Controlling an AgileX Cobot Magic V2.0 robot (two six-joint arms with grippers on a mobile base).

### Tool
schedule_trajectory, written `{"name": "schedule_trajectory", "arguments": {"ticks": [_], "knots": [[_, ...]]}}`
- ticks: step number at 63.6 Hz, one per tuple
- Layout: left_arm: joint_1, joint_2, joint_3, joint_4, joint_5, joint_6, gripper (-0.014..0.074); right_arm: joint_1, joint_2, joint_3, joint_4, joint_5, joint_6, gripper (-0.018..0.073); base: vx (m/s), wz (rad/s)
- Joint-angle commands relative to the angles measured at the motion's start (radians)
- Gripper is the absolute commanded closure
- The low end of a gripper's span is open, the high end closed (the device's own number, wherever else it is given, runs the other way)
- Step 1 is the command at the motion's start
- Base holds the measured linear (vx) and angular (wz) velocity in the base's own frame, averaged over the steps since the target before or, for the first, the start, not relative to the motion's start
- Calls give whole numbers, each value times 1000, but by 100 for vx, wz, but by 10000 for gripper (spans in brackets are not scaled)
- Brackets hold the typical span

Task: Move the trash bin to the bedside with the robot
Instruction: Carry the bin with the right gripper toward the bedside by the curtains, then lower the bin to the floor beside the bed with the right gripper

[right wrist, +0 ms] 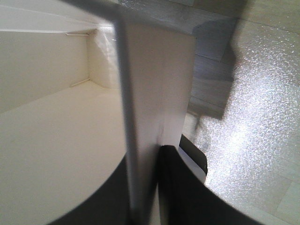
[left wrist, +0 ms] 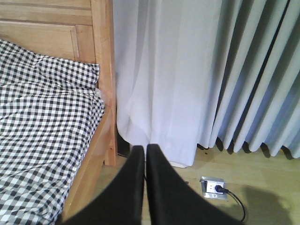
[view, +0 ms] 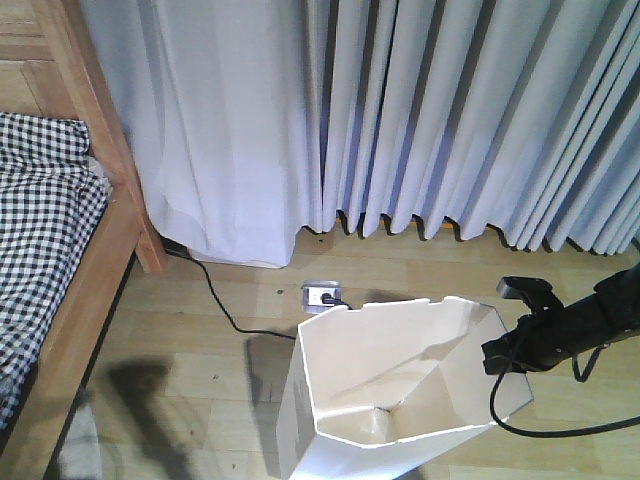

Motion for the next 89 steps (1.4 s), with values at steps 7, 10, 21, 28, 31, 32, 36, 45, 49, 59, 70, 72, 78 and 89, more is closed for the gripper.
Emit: {"name": "schedule_trajectory", "arguments": {"ticks": [7, 10, 21, 28, 31, 32, 36, 45, 49, 59, 70, 72, 78, 89], "knots": [[-3, -14, 3, -2, -66, -4, 603, -2, -74, -6, 32, 213, 4, 564, 4, -4], [-3, -14, 3, -2, -66, -4, 603, -2, -74, -6, 32, 213, 4, 564, 3, -5], [-3, -14, 3, -2, -66, -4, 603, -2, -74, -6, 32, 213, 4, 564, 2, -5], [-3, -14, 3, -2, -66, -4, 603, -2, -74, -6, 32, 213, 4, 564, 0, -1], [-3, -14, 3, -2, -66, -4, 603, -2, -74, -6, 32, 214, 4, 564, 0, 1], [-3, -14, 3, -2, -66, -4, 603, -2, -74, -6, 32, 214, 4, 564, 0, 1], [-3, -14, 3, -2, -66, -4, 603, -2, -74, -6, 32, 214, 4, 564, 0, 1], [-3, -14, 3, -2, -66, -4, 603, -2, -74, -6, 32, 214, 4, 564, 0, 0], [-3, -14, 3, -2, -66, -4, 603, -2, -74, -6, 32, 216, 4, 564, 0, 0], [-3, -14, 3, -2, -66, -4, 603, -2, -74, -6, 39, 210, 4, 564, 0, -1], [-3, -14, 3, -2, -66, -4, 603, -2, -74, -8, 141, 198, 4, 564, 1, -2], [-3, -14, 3, -2, -66, -4, 603, -1, -70, -12, 162, 190, 3, 564, 1, -2], [-3, -14, 3, -2, -66, -4, 603, -1, -50, -43, 190, 149, 37, 564, 1, -2], [-3, -14, 3, -2, -66, -4, 603, -1, 30, -149, 152, 123, 159, 564, 1, -1]]}}
